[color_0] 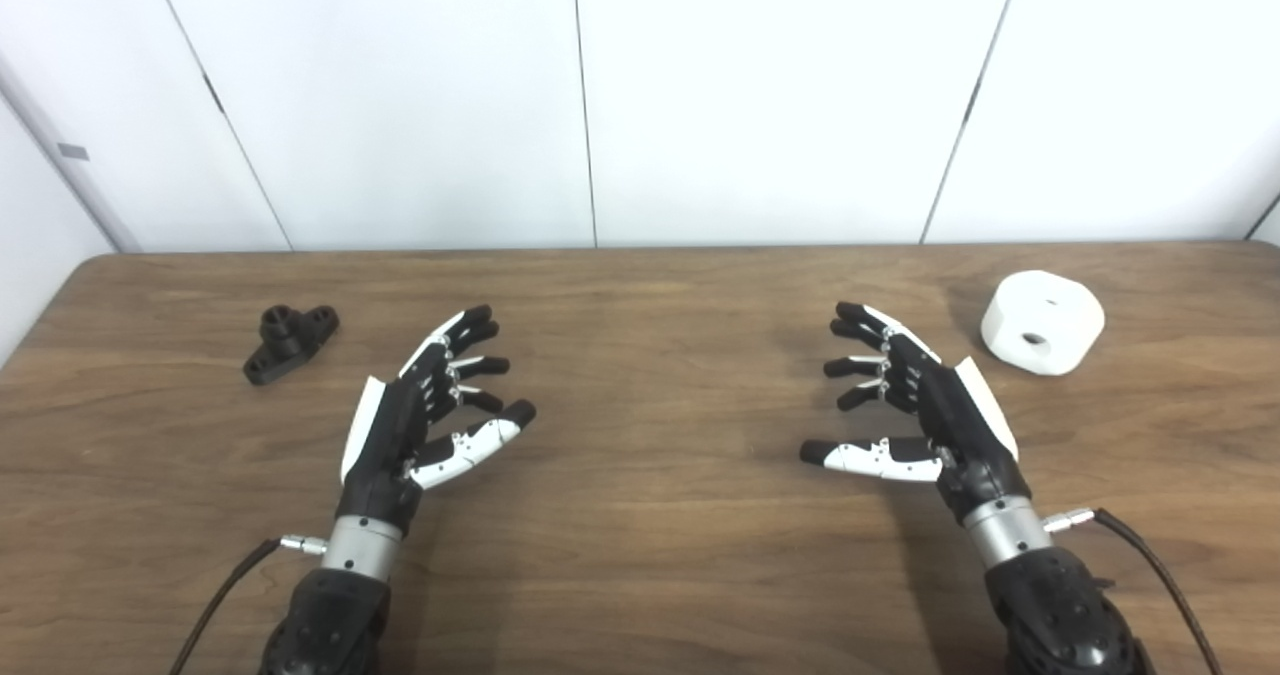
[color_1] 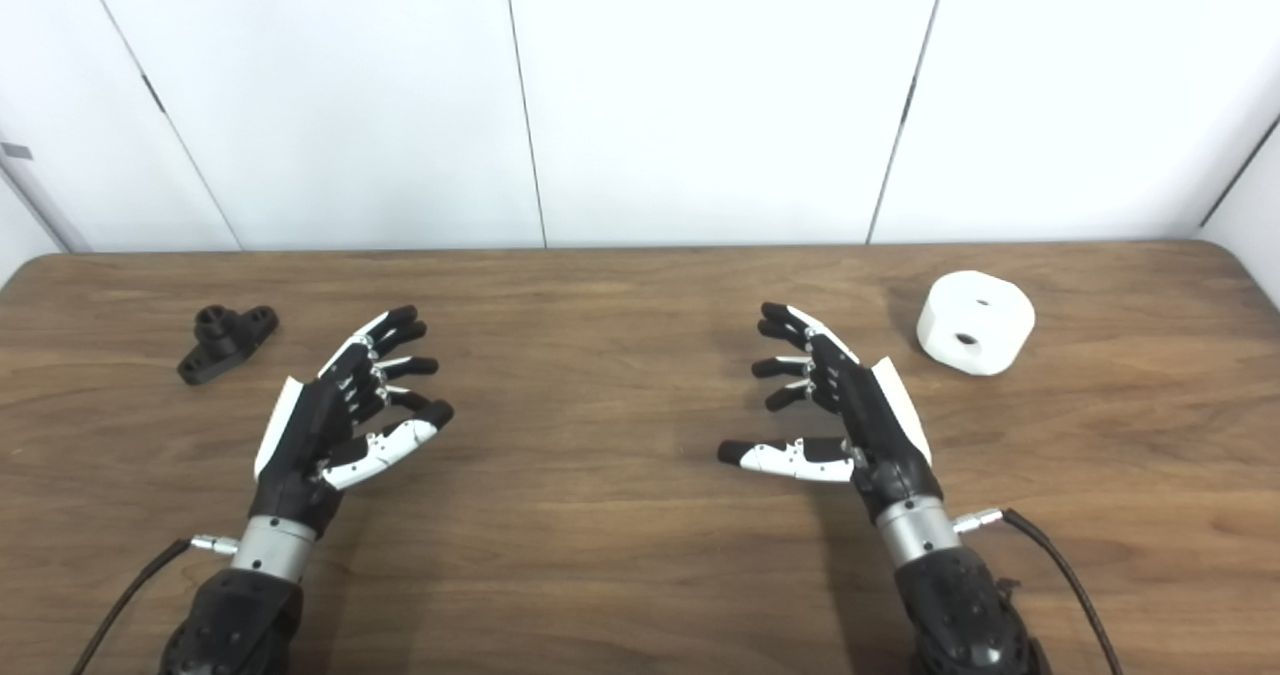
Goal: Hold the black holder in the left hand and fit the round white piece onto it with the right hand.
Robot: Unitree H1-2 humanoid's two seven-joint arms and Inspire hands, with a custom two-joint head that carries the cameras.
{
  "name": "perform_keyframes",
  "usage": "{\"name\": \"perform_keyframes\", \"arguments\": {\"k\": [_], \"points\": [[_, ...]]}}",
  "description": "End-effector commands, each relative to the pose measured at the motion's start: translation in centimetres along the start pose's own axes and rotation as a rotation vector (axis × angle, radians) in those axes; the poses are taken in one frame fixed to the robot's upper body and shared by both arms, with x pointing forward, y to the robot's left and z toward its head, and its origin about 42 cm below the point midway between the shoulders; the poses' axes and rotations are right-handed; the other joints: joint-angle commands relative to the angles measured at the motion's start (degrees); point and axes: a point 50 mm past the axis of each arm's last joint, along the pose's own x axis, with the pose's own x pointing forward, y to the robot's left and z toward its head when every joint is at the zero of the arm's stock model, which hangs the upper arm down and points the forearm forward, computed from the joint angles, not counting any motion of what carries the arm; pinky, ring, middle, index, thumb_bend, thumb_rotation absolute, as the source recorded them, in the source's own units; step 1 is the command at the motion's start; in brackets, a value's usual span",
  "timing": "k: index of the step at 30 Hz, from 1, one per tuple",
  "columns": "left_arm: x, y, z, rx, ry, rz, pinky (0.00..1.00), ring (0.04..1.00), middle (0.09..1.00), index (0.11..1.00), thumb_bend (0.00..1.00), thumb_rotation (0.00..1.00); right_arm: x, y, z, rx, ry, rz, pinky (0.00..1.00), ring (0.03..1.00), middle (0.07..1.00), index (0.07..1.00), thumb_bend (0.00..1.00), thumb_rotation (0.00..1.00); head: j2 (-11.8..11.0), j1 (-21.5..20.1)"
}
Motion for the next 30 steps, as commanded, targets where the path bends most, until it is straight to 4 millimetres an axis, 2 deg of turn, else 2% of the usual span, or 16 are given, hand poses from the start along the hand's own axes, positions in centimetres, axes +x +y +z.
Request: {"name": "perform_keyframes", "arguments": {"k": [1, 4, 10, 12, 13, 14, 16, 18, 19, 21, 22, 23, 25, 29, 30], "points": [[1.25, 0.09, 1.23, 0.016, -0.081, 0.003, 0.55, 0.736, 0.857, 0.871, 0.69, 0.19, 1.04, -0.55, 1.63, -0.009, -0.082, -0.017, 0.54, 0.691, 0.833, 0.858, 0.73, 0.03, 0.05, 0.13], [1.32, 0.07, 1.23, 0.014, -0.082, 0.003, 0.56, 0.734, 0.855, 0.873, 0.70, 0.22, 1.11, -0.57, 1.63, -0.010, -0.082, -0.015, 0.54, 0.697, 0.835, 0.860, 0.73, 0.03, -0.13, 0.09], [1.37, 0.12, 1.29, 0.019, -0.082, 0.004, 0.56, 0.734, 0.855, 0.873, 0.69, 0.20, 1.18, -0.58, 1.62, -0.004, -0.082, -0.016, 0.54, 0.689, 0.832, 0.855, 0.73, 0.01, -0.29, 0.03], [1.35, 0.16, 1.29, 0.028, -0.090, 0.005, 0.56, 0.728, 0.846, 0.852, 0.69, 0.20, 1.16, -0.58, 1.65, -0.010, -0.085, -0.021, 0.54, 0.665, 0.811, 0.823, 0.73, 0.01, -0.29, 0.03], [1.34, 0.20, 1.31, 0.033, -0.099, 0.002, 0.55, 0.698, 0.804, 0.808, 0.67, 0.19, 1.16, -0.59, 1.62, -0.013, -0.090, -0.025, 0.53, 0.642, 0.778, 0.778, 0.73, 0.00, -0.29, 0.03], [1.34, 0.24, 1.32, 0.036, -0.105, 0.000, 0.53, 0.636, 0.712, 0.726, 0.65, 0.16, 1.17, -0.60, 1.60, -0.015, -0.094, -0.028, 0.51, 0.607, 0.729, 0.728, 0.73, 0.00, -0.29, 0.03], [1.40, 0.37, 1.33, 0.048, -0.121, -0.014, 0.50, 0.590, 0.645, 0.662, 0.62, 0.14, 1.21, -0.58, 1.52, -0.014, -0.101, -0.028, 0.49, 0.581, 0.696, 0.694, 0.73, 0.00, -0.30, 0.10], [1.42, 0.48, 1.34, 0.048, -0.133, -0.029, 0.47, 0.540, 0.581, 0.528, 0.53, 0.08, 1.21, -0.54, 1.50, -0.009, -0.107, -0.024, 0.42, 0.523, 0.659, 0.669, 0.72, 0.00, -0.52, -0.06], [1.37, 0.51, 1.34, 0.047, -0.135, -0.032, 0.47, 0.545, 0.584, 0.511, 0.51, 0.07, 1.18, -0.53, 1.50, -0.006, -0.108, -0.021, 0.41, 0.509, 0.657, 0.672, 0.72, 0.00, -0.38, -0.19], [1.25, 0.57, 1.28, 0.054, -0.132, -0.030, 0.54, 0.630, 0.675, 0.501, 0.51, 0.07, 1.10, -0.51, 1.51, -0.006, -0.106, -0.011, 0.41, 0.526, 0.699, 0.711, 0.71, 0.00, -0.51, -0.33], [1.20, 0.61, 1.26, 0.057, -0.126, -0.027, 0.59, 0.704, 0.770, 0.680, 0.60, 0.16, 1.06, -0.50, 1.52, -0.010, -0.103, -0.005, 0.45, 0.582, 0.747, 0.746, 0.71, 0.02, -0.51, -0.33], [1.17, 0.63, 1.28, 0.057, -0.121, -0.026, 0.63, 0.750, 0.823, 0.771, 0.65, 0.22, 1.03, -0.50, 1.52, -0.015, -0.099, -0.001, 0.49, 0.618, 0.780, 0.772, 0.71, 0.03, -0.51, -0.33], [1.15, 0.63, 1.40, 0.045, -0.111, -0.023, 0.67, 0.798, 0.882, 0.882, 0.70, 0.28, 0.98, -0.51, 1.50, -0.019, -0.096, 0.002, 0.54, 0.672, 0.823, 0.811, 0.71, 0.05, -0.51, -0.33], [1.11, 0.57, 1.40, 0.018, -0.104, -0.019, 0.63, 0.778, 0.866, 0.889, 0.71, 0.24, 0.86, -0.55, 1.62, -0.015, -0.092, 0.002, 0.56, 0.698, 0.836, 0.834, 0.71, 0.05, -0.41, -0.04], [1.09, 0.44, 1.36, 0.019, -0.103, -0.017, 0.61, 0.762, 0.854, 0.880, 0.70, 0.22, 0.82, -0.61, 1.57, -0.014, -0.090, 0.001, 0.55, 0.692, 0.835, 0.836, 0.72, 0.05, -0.73, 1.82]]}}
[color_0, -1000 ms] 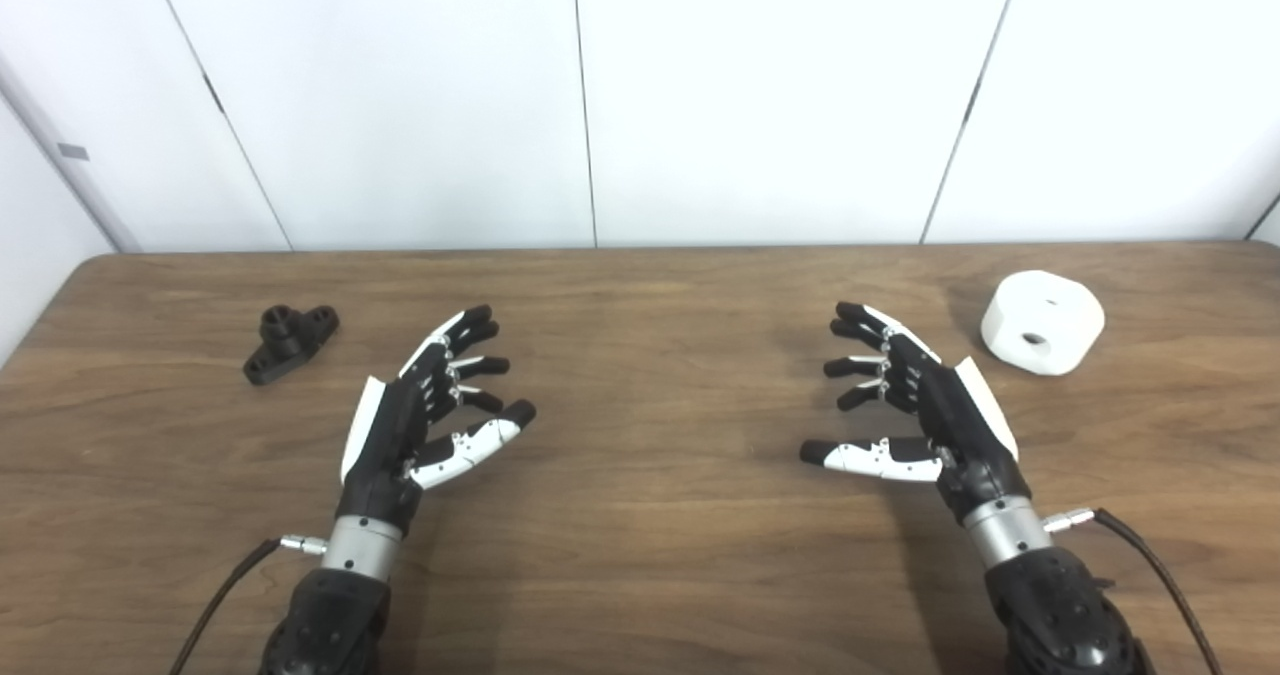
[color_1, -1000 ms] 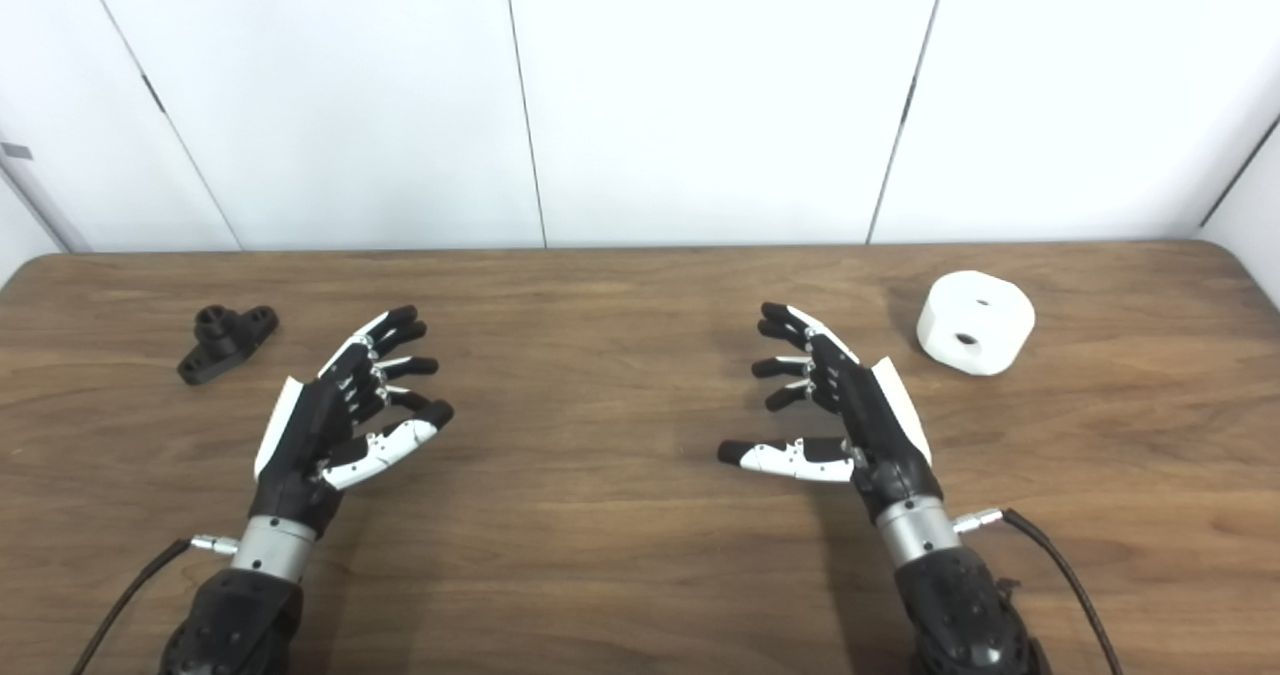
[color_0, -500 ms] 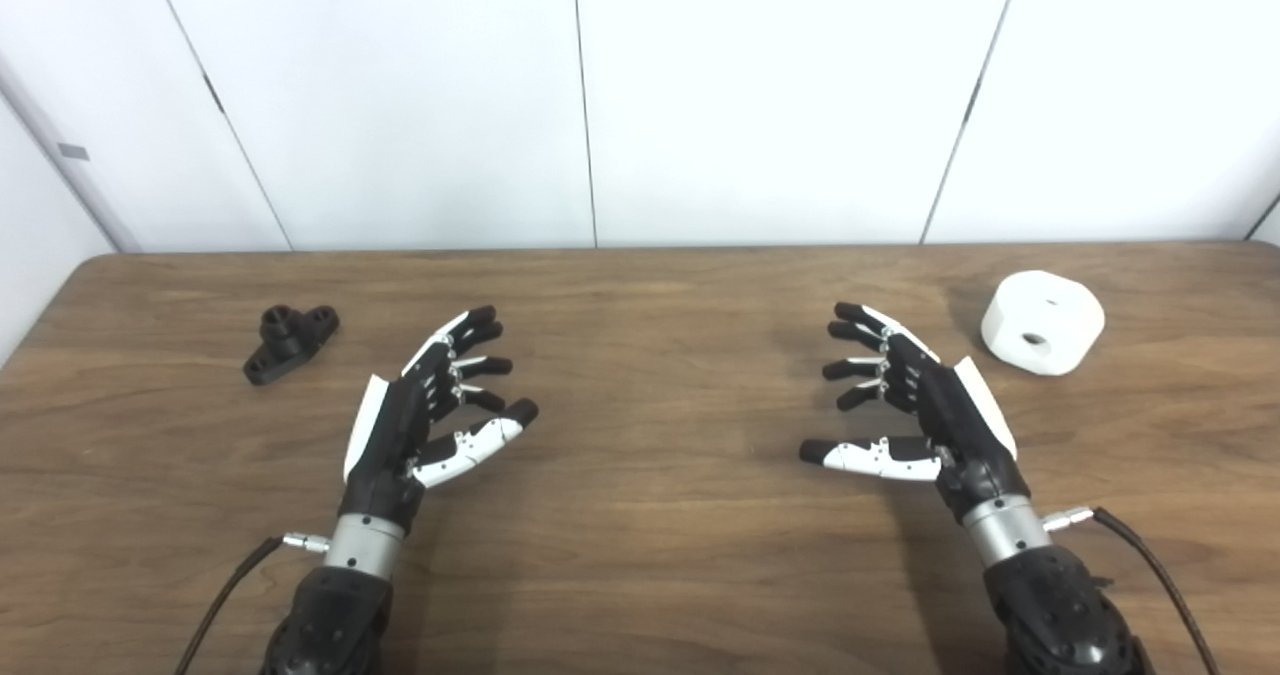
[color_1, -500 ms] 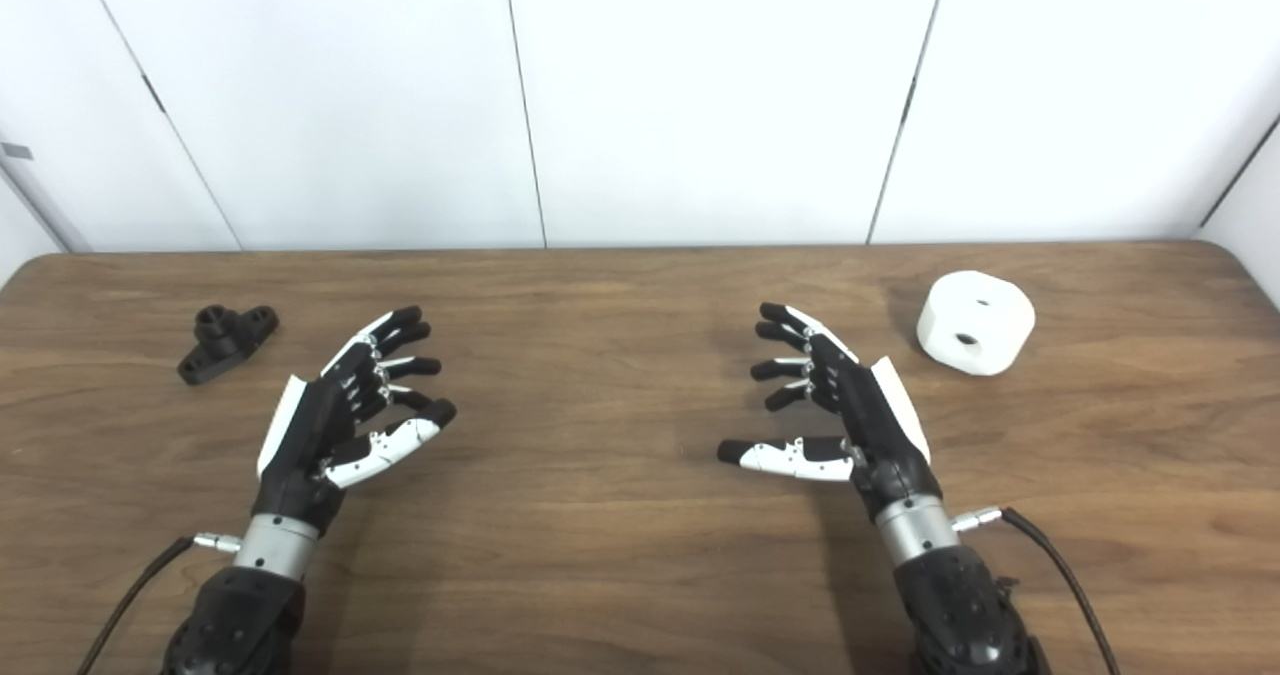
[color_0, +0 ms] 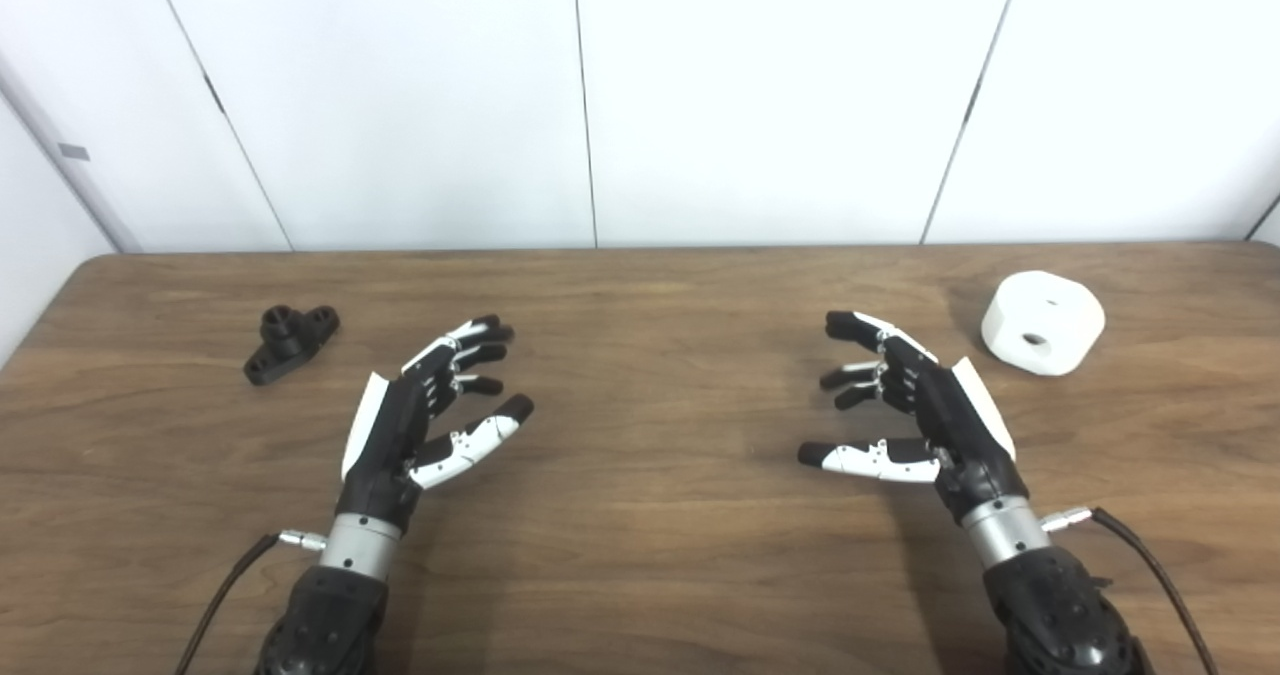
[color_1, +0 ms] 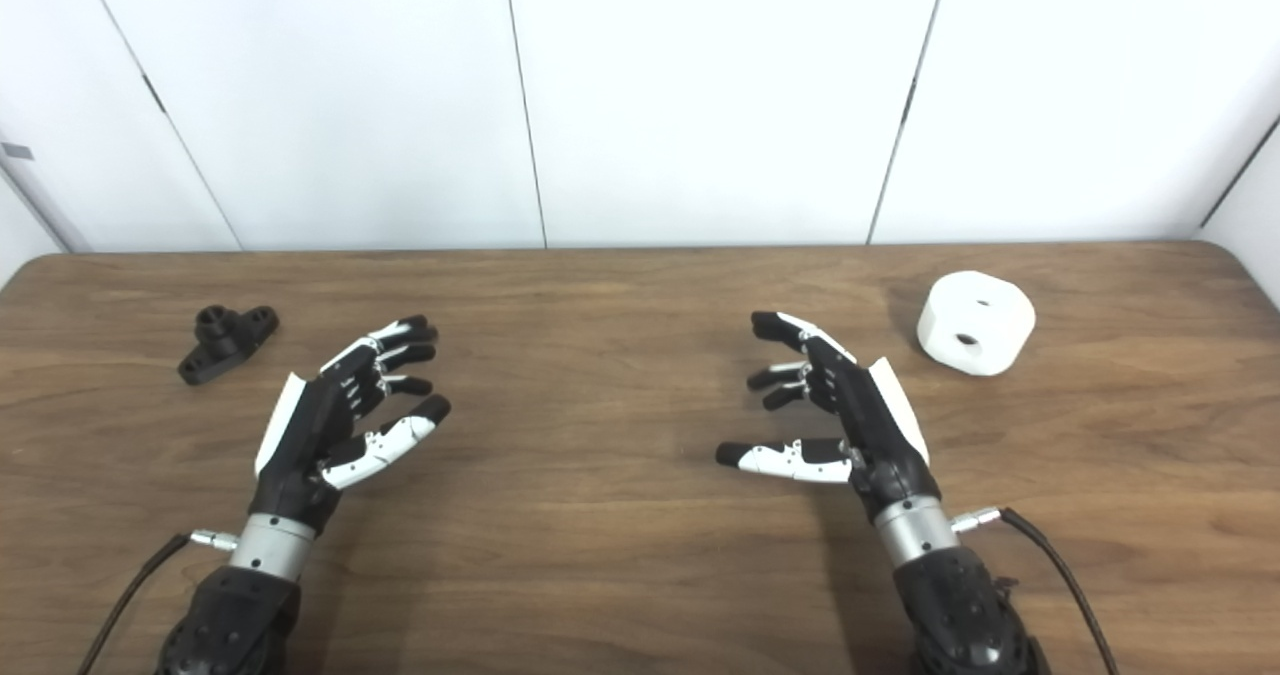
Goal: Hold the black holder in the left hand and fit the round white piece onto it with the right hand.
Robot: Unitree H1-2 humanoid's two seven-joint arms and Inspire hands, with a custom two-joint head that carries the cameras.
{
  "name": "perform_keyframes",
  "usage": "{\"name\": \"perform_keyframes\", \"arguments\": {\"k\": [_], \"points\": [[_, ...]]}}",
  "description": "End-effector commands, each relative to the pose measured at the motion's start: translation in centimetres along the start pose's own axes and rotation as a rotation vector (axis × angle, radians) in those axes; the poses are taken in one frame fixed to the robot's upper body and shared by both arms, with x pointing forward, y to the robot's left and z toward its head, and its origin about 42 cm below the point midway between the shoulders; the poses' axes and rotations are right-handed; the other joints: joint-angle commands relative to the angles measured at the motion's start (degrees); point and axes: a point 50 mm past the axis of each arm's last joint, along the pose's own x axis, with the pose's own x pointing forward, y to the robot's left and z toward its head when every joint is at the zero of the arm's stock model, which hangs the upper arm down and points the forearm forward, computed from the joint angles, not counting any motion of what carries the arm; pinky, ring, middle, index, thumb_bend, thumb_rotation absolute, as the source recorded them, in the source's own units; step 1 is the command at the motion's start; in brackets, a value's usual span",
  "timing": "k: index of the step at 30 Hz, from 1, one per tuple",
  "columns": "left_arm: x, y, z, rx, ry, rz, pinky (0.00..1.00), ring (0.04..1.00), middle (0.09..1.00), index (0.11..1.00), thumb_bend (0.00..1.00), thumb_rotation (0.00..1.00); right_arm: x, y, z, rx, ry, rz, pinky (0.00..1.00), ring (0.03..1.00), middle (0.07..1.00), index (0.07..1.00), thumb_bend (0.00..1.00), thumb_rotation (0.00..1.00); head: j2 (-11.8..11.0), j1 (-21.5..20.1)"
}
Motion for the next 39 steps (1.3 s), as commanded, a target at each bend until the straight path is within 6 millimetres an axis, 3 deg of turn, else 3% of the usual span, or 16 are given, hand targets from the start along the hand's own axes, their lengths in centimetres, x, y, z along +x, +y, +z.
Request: {"name": "perform_keyframes", "arguments": {"k": [1, 6, 8, 12, 20, 39], "points": [[1.0, 0.1, 1.5, 0.000, -0.072, 0.010, 0.60, 0.754, 0.848, 0.877, 0.69, 0.21, 0.7, -0.7, 1.5, -0.009, -0.077, -0.007, 0.55, 0.691, 0.836, 0.837, 0.72, 0.04, -0.25, 1.47], [1.1, -1.4, 1.2, -0.029, -0.072, 0.004, 0.56, 0.725, 0.821, 0.846, 0.68, 0.16, 0.3, -1.5, 1.1, 0.005, -0.081, -0.006, 0.54, 0.701, 0.845, 0.849, 0.69, 0.01, -2.05, 10.28], [1.1, -2.2, 1.0, -0.028, -0.067, -0.004, 0.56, 0.726, 0.818, 0.843, 0.68, 0.16, 0.0, -1.9, 0.8, -0.001, -0.080, -0.010, 0.54, 0.699, 0.845, 0.852, 0.68, 0.00, -3.87, 13.55], [1.3, -3.5, 0.6, -0.023, -0.066, -0.022, 0.55, 0.714, 0.820, 0.844, 0.67, 0.16, -0.6, -2.3, 0.7, 0.020, -0.046, -0.017, 0.59, 0.708, 0.846, 0.853, 0.65, 0.00, -5.98, 16.51], [1.3, -4.4, 0.3, 0.005, -0.065, -0.019, 0.54, 0.695, 0.800, 0.820, 0.66, 0.17, -0.8, -2.1, 1.0, 0.023, -0.036, -0.022, 0.55, 0.700, 0.855, 0.862, 0.61, 0.00, -7.42, 18.20], [1.5, -3.6, 0.7, 0.024, -0.077, -0.002, 0.53, 0.694, 0.790, 0.788, 0.62, 0.10, -0.9, -2.1, 1.6, 0.012, -0.029, -0.027, 0.53, 0.688, 0.840, 0.831, 0.60, 0.00, -7.17, 18.31]]}}
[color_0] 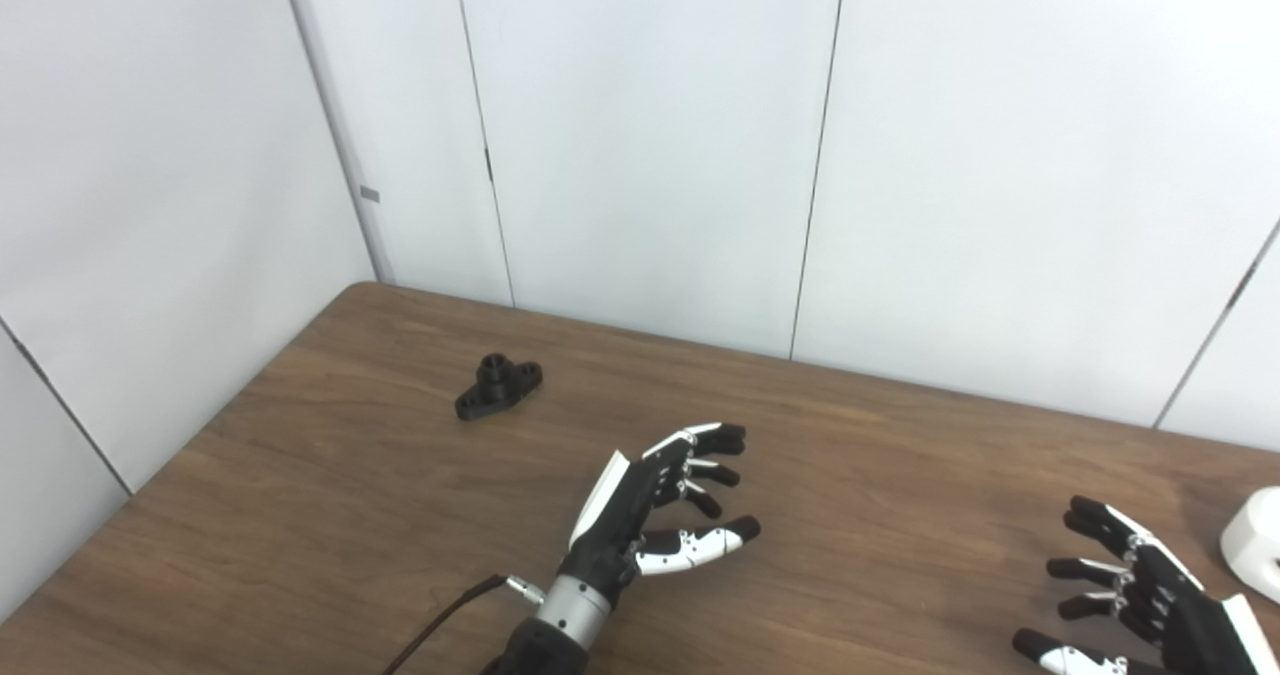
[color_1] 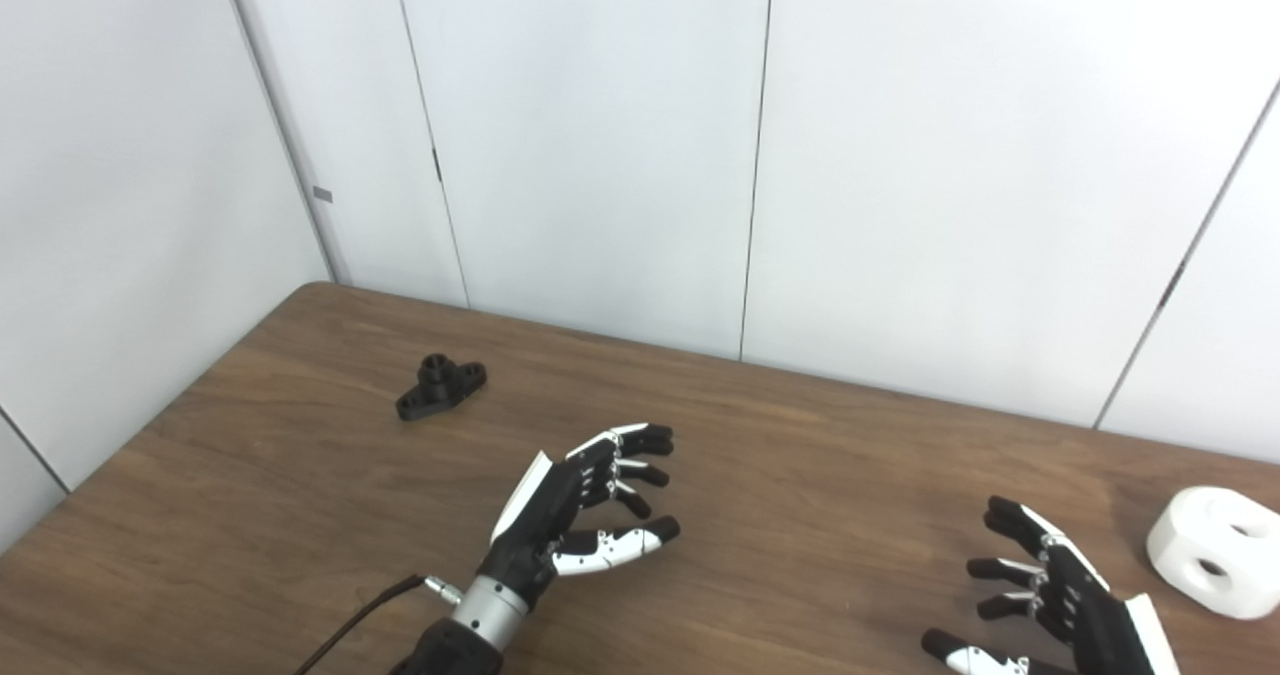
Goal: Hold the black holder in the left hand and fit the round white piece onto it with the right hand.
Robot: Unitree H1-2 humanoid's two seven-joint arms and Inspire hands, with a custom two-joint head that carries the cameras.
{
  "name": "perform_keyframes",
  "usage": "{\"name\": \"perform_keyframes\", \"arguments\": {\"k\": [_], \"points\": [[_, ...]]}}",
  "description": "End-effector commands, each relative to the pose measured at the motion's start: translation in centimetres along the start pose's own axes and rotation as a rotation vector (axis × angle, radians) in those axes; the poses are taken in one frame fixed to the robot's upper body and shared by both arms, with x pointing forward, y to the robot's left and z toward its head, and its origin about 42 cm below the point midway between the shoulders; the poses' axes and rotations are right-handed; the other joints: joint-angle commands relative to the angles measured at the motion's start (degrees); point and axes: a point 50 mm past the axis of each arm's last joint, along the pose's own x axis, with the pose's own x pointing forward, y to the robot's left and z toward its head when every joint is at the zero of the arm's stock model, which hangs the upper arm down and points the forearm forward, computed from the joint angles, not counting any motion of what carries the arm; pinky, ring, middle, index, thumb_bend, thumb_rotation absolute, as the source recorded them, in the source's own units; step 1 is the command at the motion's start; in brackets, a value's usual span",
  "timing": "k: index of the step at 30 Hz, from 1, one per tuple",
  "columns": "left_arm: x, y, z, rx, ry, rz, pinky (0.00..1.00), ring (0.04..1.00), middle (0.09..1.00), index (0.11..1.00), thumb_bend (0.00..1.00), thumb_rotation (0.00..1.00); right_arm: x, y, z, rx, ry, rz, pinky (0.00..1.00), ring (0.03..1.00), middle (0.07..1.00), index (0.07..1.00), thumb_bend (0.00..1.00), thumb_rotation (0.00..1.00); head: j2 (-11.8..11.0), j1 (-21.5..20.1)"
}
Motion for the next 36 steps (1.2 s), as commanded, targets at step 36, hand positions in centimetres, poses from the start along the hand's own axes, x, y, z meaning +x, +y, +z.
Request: {"name": "perform_keyframes", "arguments": {"k": [36], "points": [[3.8, 15.9, 11.5, 0.727, -0.015, 0.268, 0.71, 0.811, 0.822, 0.826, 0.70, 0.13, 0.4, -1.0, 2.7, -0.001, -0.059, -0.020, 0.55, 0.698, 0.839, 0.834, 0.57, 0.00, 0.74, 0.74]]}}
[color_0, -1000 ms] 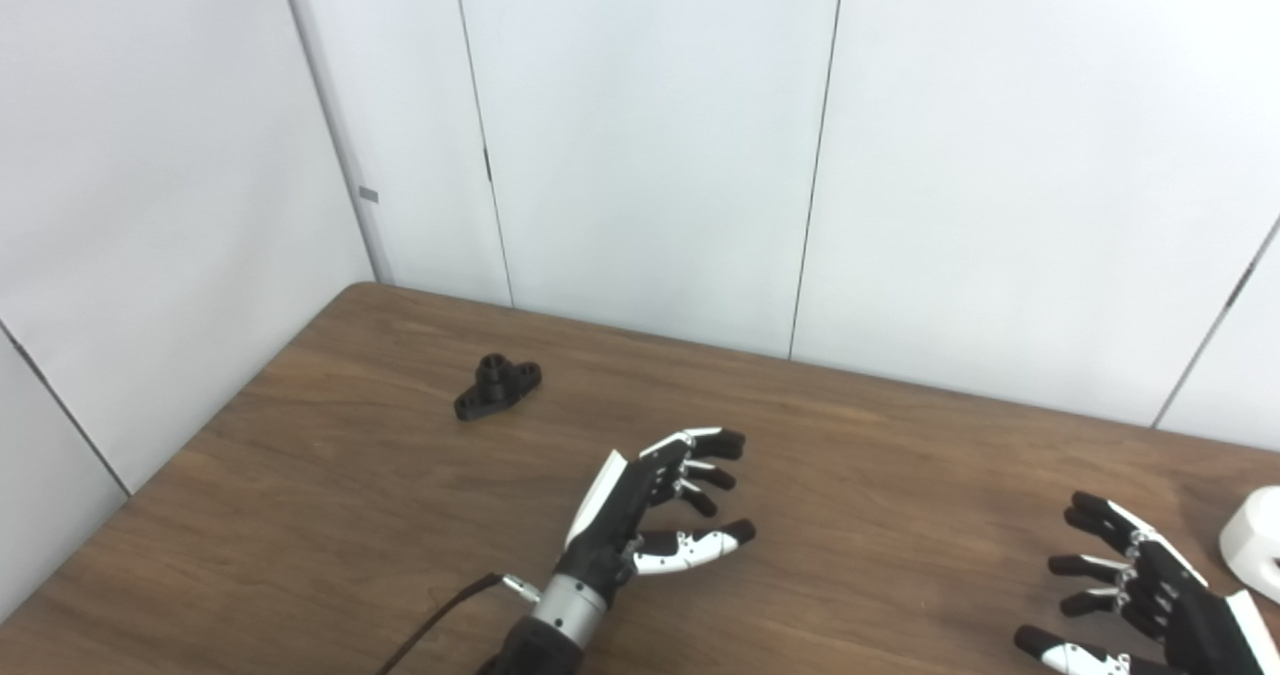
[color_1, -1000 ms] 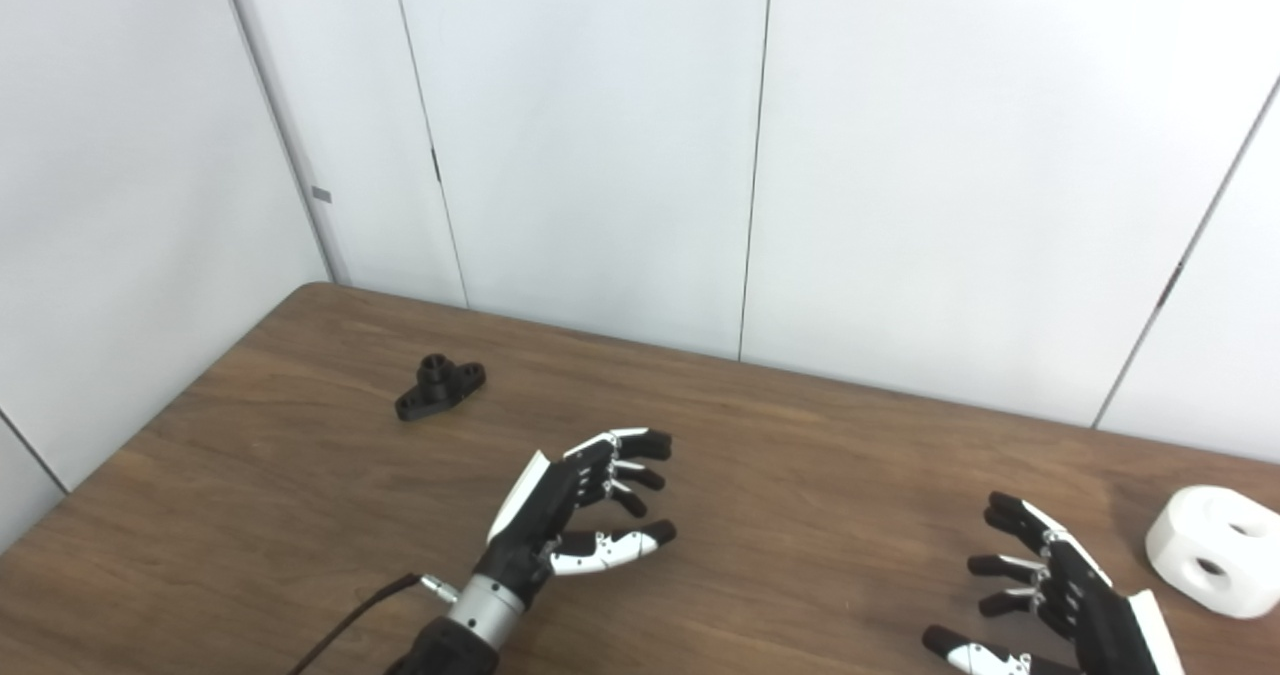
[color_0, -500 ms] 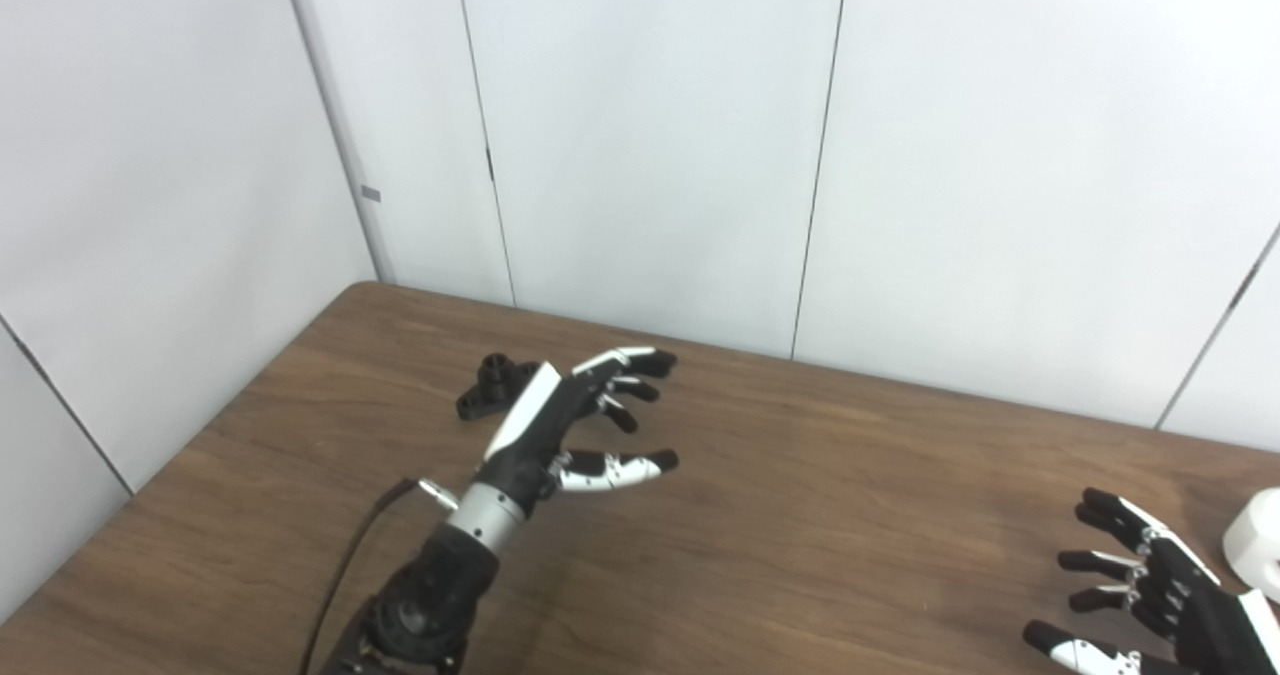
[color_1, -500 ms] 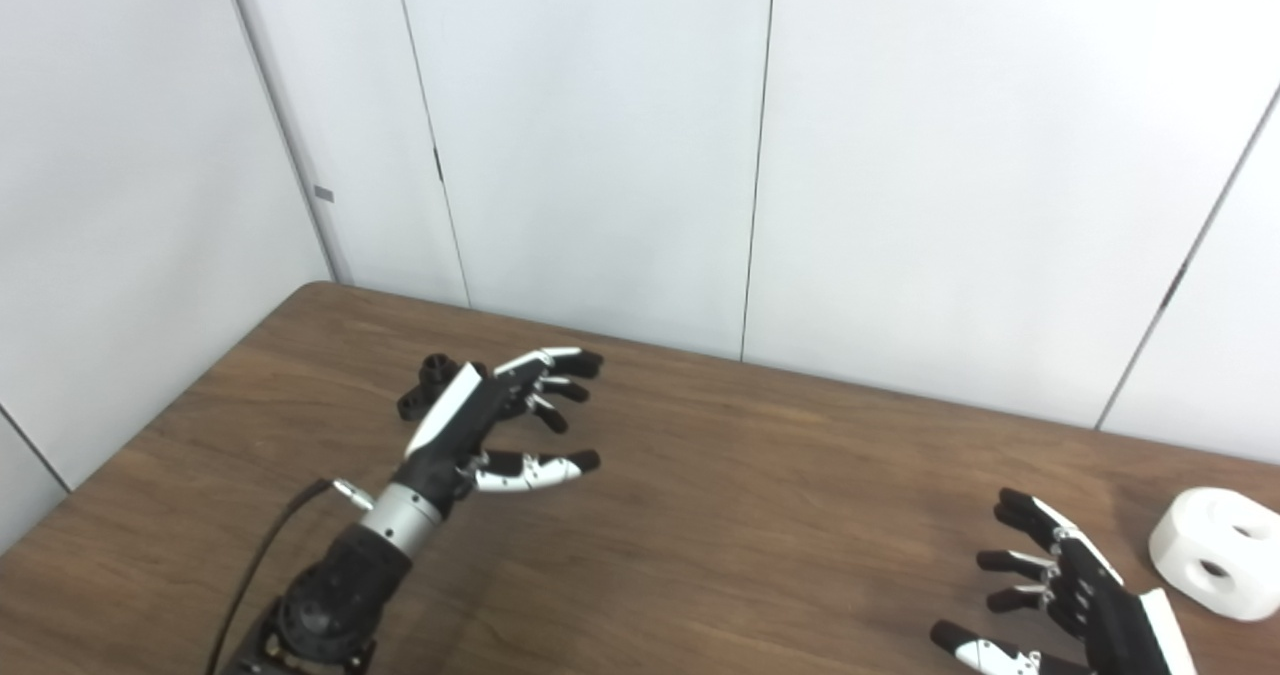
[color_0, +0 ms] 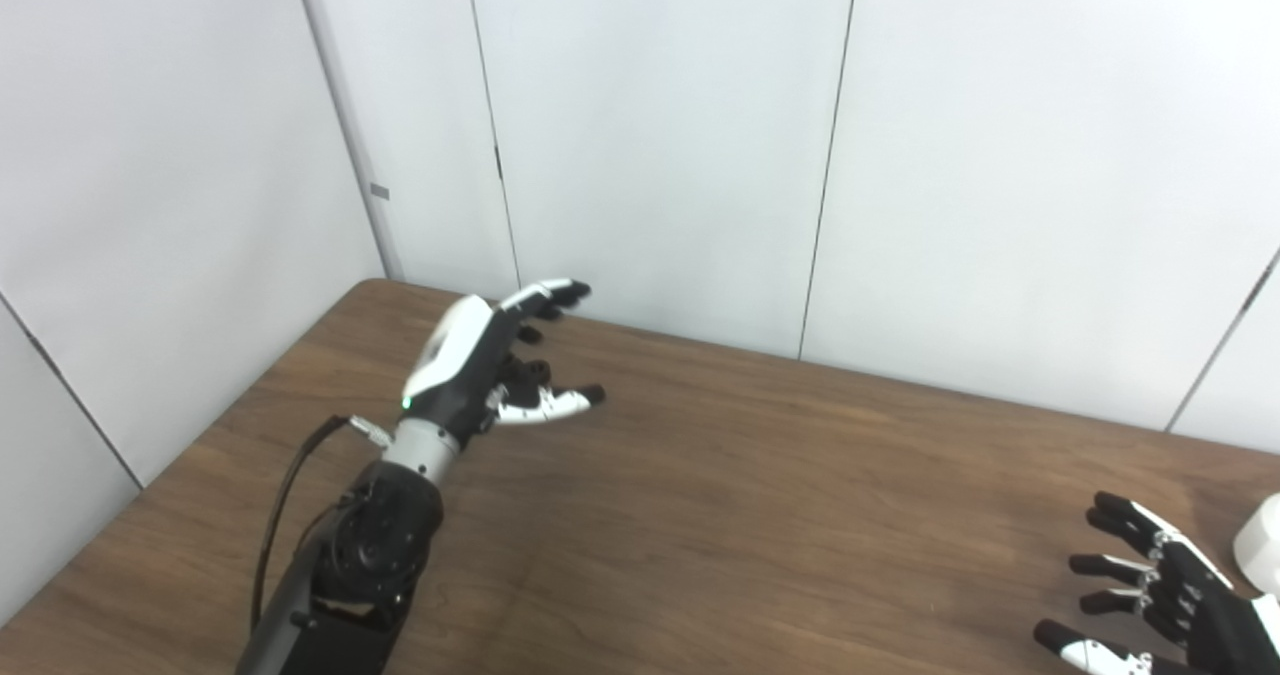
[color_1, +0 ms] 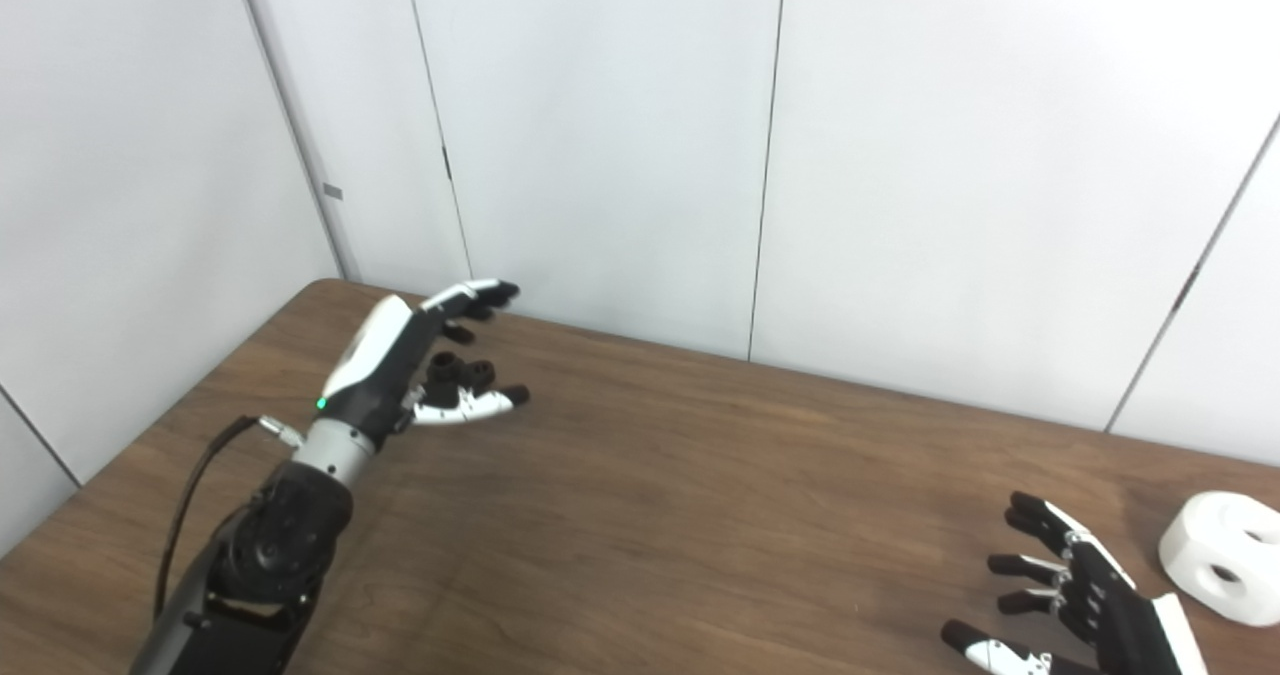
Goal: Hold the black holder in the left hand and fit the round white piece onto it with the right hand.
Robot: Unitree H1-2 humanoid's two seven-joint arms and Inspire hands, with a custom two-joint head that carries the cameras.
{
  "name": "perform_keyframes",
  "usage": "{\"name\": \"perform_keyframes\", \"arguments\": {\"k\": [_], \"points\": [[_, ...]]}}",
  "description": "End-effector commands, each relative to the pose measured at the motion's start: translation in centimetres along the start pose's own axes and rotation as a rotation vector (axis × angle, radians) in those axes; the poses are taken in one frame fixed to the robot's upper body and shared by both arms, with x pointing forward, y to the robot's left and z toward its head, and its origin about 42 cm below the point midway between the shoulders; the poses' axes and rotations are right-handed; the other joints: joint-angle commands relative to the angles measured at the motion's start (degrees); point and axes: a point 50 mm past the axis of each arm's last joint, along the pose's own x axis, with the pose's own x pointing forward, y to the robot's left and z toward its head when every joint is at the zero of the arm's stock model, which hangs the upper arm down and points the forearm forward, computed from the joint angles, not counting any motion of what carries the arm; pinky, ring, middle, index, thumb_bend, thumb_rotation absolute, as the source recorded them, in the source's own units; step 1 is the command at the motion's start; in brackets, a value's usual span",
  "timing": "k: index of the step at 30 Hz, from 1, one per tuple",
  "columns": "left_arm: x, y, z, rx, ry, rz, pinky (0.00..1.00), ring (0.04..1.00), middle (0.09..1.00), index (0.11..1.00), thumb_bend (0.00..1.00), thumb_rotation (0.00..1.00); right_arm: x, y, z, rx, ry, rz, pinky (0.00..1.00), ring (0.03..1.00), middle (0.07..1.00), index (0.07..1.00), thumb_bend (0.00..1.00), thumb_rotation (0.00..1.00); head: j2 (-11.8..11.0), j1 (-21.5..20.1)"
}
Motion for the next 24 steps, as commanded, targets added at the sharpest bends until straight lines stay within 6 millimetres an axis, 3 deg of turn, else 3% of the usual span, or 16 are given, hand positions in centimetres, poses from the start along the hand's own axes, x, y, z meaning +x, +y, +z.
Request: {"name": "perform_keyframes", "arguments": {"k": [1, 8, 12, 19, 24], "points": [[1.0, 2.3, 1.4, 0.063, -0.051, 0.098, 0.70, 0.812, 0.823, 0.828, 0.70, 0.14, 0.5, -0.5, 1.7, -0.004, -0.075, -0.003, 0.55, 0.699, 0.839, 0.833, 0.57, 0.00, 0.04, -0.05], [1.3, 3.3, 0.3, 0.128, -0.021, 0.160, 0.69, 0.822, 0.838, 0.831, 0.70, 0.12, 0.3, -0.8, 1.9, -0.008, -0.077, -0.003, 0.55, 0.694, 0.836, 0.837, 0.56, 0.00, 0.16, 0.04], [1.6, 4.1, -0.8, 0.201, 0.005, 0.187, 0.65, 0.808, 0.842, 0.828, 0.72, 0.19, 0.2, -1.0, 2.1, -0.016, -0.080, -0.003, 0.55, 0.687, 0.834, 0.833, 0.57, 0.00, 0.26, -0.01], [2.0, 4.8, -2.2, 0.270, 0.072, 0.209, 0.73, 0.888, 0.893, 0.834, 0.80, 0.27, 0.1, -1.0, 2.2, -0.013, -0.075, -0.002, 0.54, 0.684, 0.830, 0.831, 0.57, 0.00, 0.41, 0.07], [2.2, 4.9, -3.1, 0.365, 0.149, 0.202, 0.83, 0.990, 0.987, 0.880, 0.88, 0.38, 0.1, -1.1, 2.2, -0.009, -0.079, -0.001, 0.55, 0.692, 0.833, 0.838, 0.56, 0.00, 0.46, 0.16]]}}
